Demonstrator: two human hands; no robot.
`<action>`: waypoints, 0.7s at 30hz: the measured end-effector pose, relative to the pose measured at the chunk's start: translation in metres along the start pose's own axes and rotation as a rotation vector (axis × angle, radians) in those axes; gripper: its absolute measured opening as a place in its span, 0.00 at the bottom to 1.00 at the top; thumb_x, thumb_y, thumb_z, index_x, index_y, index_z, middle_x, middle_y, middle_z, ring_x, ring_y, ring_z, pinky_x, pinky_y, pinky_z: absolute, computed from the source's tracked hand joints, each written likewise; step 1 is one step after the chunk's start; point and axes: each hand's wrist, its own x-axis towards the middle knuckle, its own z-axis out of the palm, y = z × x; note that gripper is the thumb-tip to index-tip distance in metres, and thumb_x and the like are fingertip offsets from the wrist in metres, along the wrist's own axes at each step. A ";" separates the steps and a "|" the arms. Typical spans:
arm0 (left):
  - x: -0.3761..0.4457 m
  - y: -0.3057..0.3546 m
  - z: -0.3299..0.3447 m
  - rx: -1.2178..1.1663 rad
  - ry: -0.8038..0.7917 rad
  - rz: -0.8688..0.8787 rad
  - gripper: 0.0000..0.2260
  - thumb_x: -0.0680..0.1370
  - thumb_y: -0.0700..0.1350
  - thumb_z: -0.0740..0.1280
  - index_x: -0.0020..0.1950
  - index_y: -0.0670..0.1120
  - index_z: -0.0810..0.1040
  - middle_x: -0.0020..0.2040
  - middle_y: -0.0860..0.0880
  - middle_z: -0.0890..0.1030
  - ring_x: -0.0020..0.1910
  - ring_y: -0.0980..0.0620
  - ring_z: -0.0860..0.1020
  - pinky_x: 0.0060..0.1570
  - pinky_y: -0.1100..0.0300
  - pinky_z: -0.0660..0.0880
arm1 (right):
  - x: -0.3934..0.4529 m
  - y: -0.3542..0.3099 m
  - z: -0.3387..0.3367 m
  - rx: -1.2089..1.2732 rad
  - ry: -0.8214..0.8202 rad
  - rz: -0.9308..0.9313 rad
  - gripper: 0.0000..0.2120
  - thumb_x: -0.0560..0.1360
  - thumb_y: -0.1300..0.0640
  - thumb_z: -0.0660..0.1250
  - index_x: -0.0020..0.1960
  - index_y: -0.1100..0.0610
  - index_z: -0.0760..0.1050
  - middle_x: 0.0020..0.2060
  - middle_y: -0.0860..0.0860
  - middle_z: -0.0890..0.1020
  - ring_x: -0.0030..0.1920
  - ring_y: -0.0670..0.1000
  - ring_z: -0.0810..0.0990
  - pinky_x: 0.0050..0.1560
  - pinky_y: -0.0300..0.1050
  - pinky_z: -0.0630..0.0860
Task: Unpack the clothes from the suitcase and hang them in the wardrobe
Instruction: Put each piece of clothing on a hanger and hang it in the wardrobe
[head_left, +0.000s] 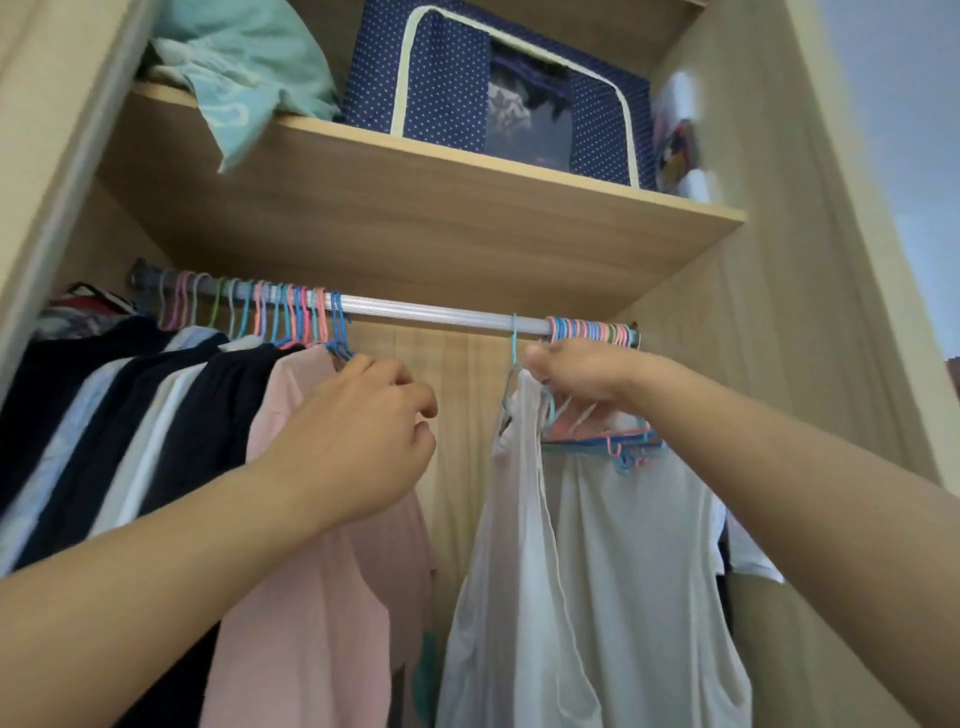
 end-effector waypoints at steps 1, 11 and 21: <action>0.001 0.007 0.002 -0.013 -0.038 -0.002 0.24 0.74 0.54 0.50 0.55 0.54 0.84 0.54 0.52 0.79 0.54 0.45 0.74 0.58 0.51 0.73 | 0.001 0.010 -0.010 -0.123 0.154 -0.040 0.20 0.83 0.46 0.54 0.55 0.61 0.76 0.45 0.63 0.84 0.40 0.60 0.85 0.34 0.43 0.78; -0.016 0.022 0.010 0.053 -0.134 0.044 0.21 0.75 0.53 0.50 0.53 0.55 0.82 0.53 0.55 0.78 0.56 0.49 0.73 0.56 0.53 0.73 | 0.009 0.072 -0.027 -1.012 0.428 -0.087 0.14 0.77 0.52 0.65 0.60 0.58 0.77 0.58 0.57 0.80 0.57 0.60 0.80 0.53 0.50 0.77; -0.038 0.009 0.002 0.103 -0.139 -0.010 0.21 0.74 0.53 0.51 0.43 0.53 0.84 0.43 0.54 0.79 0.45 0.48 0.77 0.44 0.51 0.78 | 0.036 0.058 -0.033 -0.595 0.520 -0.125 0.05 0.77 0.63 0.61 0.45 0.63 0.75 0.50 0.66 0.81 0.50 0.66 0.80 0.42 0.49 0.70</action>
